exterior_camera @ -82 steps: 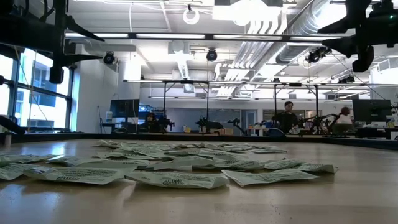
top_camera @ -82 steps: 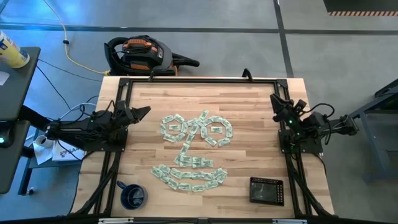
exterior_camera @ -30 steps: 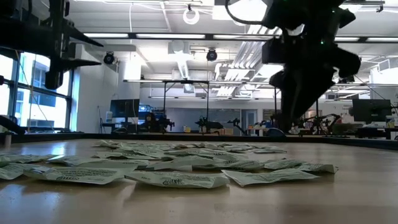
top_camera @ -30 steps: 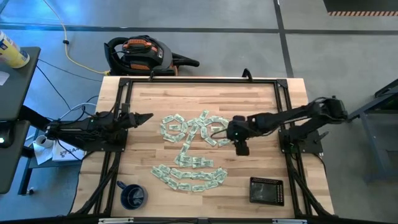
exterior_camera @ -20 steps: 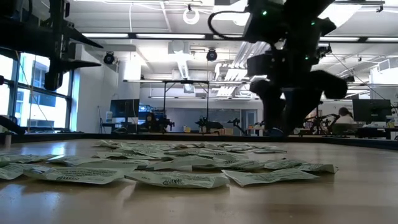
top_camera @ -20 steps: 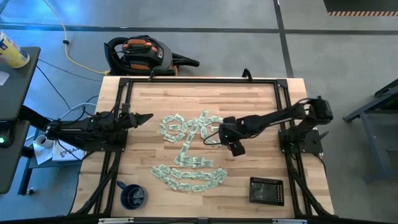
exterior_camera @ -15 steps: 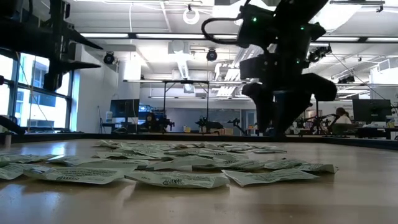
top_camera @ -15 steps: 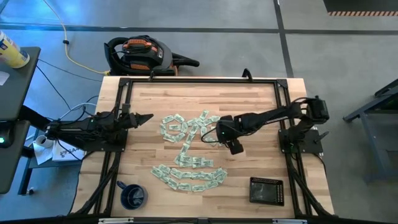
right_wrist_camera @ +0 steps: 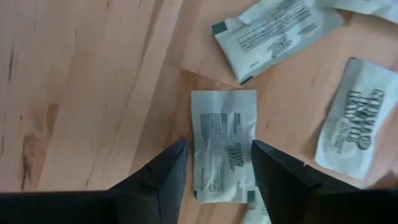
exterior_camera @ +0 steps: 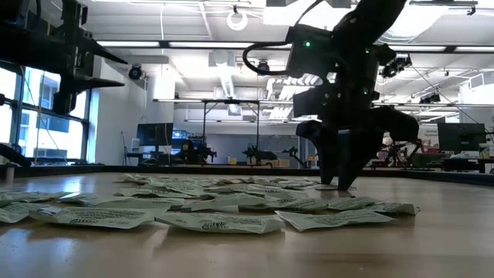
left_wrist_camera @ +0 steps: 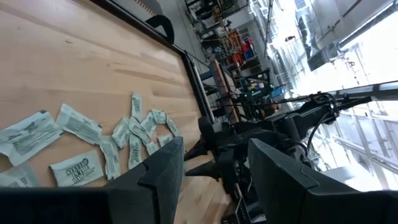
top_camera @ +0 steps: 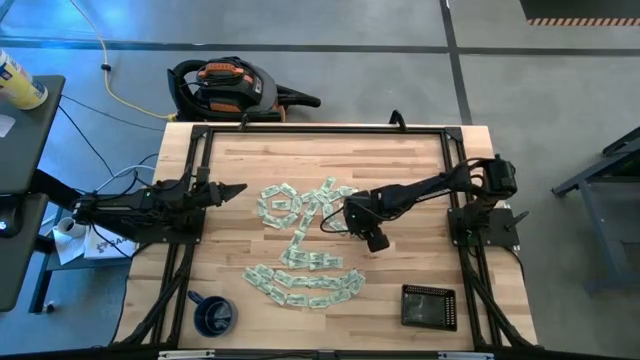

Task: Pick and place Stevia / Truvia into bins
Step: Put the stevia packet into the black bin

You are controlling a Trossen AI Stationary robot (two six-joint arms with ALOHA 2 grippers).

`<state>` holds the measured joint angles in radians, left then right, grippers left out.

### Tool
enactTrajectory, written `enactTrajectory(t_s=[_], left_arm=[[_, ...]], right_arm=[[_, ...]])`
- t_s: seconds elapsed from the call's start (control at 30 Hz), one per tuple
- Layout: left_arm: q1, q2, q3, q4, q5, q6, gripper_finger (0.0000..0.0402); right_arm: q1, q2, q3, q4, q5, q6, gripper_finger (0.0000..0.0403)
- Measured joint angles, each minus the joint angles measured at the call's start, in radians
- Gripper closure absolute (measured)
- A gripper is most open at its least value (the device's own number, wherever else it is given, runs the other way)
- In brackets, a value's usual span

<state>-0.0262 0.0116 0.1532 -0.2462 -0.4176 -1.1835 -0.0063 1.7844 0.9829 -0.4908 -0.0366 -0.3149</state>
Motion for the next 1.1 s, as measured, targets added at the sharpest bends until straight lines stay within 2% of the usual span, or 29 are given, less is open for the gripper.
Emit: enactTrajectory(t_s=[0.3, 0.57, 0.87, 1.1], left_arm=[[0.0, 0.0, 0.0, -0.007, -0.001, 0.0, 0.0186], [0.0, 0.0, 0.0, -0.023, -0.001, 0.0, 0.0186], [0.0, 0.0, 0.0, -0.023, -0.001, 0.0, 0.0186], [0.0, 0.0, 0.0, -0.023, -0.001, -0.004, 0.0186]], right_arm=[[0.0, 0.001, 0.0, -0.01, 0.0, 0.045, 0.0246], [0.0, 0.003, 0.0, -0.021, -0.014, 0.176, 0.0322], [0.0, 0.003, -0.002, -0.021, 0.001, 0.208, 0.0395], [0.015, -0.018, -0.005, -0.023, 0.015, 0.287, 0.04]])
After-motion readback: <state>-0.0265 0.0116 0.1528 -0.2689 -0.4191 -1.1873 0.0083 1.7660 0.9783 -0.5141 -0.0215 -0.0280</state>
